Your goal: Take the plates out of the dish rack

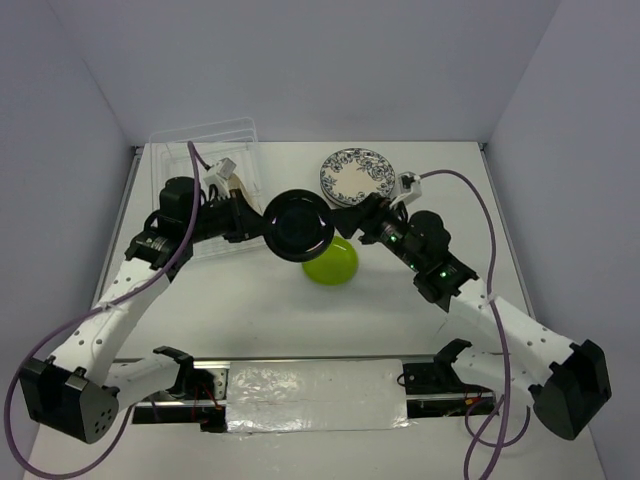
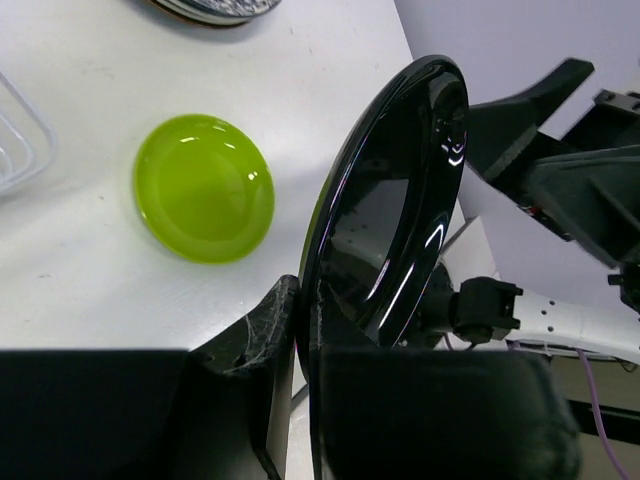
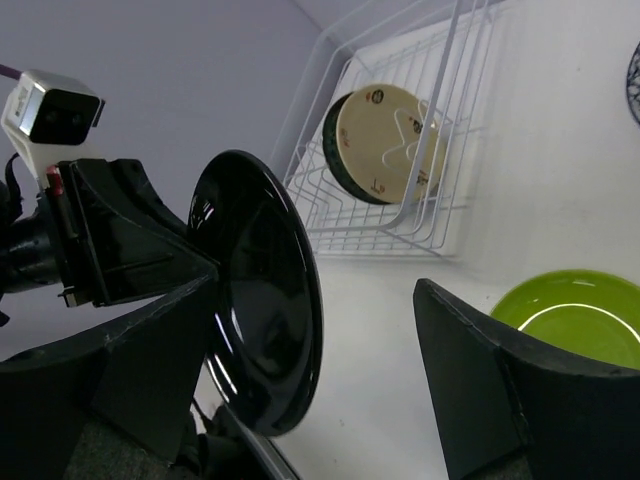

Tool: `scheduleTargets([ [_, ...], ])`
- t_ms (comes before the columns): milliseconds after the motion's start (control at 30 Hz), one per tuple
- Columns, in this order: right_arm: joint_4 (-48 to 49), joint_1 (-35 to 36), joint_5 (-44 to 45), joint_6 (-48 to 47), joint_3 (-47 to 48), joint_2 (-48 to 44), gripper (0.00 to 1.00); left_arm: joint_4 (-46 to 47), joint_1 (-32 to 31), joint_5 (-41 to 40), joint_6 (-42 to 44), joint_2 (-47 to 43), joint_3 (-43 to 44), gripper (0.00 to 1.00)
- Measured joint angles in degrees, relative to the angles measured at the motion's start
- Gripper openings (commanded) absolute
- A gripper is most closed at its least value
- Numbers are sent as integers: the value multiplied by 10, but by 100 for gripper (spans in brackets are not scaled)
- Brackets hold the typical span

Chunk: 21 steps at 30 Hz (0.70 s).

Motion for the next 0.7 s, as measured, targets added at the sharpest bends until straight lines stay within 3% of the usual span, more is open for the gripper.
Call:
scheduleTargets([
  [67, 4, 0, -23, -6, 13, 33, 77, 10, -13, 0, -10, 11, -1, 0],
  [133, -1, 0, -39, -11, 17, 57, 61, 21, -24, 0, -14, 21, -1, 0],
  [200, -10, 1, -51, -16, 20, 75, 37, 31, -33, 0, -21, 30, -1, 8],
  [233, -14, 1, -57, -16, 22, 81, 15, 33, -36, -3, -23, 33, -1, 17],
  [267, -16, 1, -59, -17, 24, 84, 0, 31, -38, -7, -23, 37, -1, 29],
  [300, -17, 0, -62, -11, 24, 83, 0, 25, -38, -20, -23, 41, -1, 63],
  [333, -13, 1, -60, -9, 26, 78, 0, 19, -36, -29, -18, 47, 0, 86],
  [367, -18, 3, -49, -10, 26, 73, 0, 10, -36, -45, -17, 53, 4, 99],
  [500, -61, -22, -3, -9, 18, 62, 0, -78, -43, -179, 6, 63, 56, 100],
  [700, -71, -101, -28, -15, -28, 121, 0, -163, -31, -362, 43, 89, 156, 99],
])
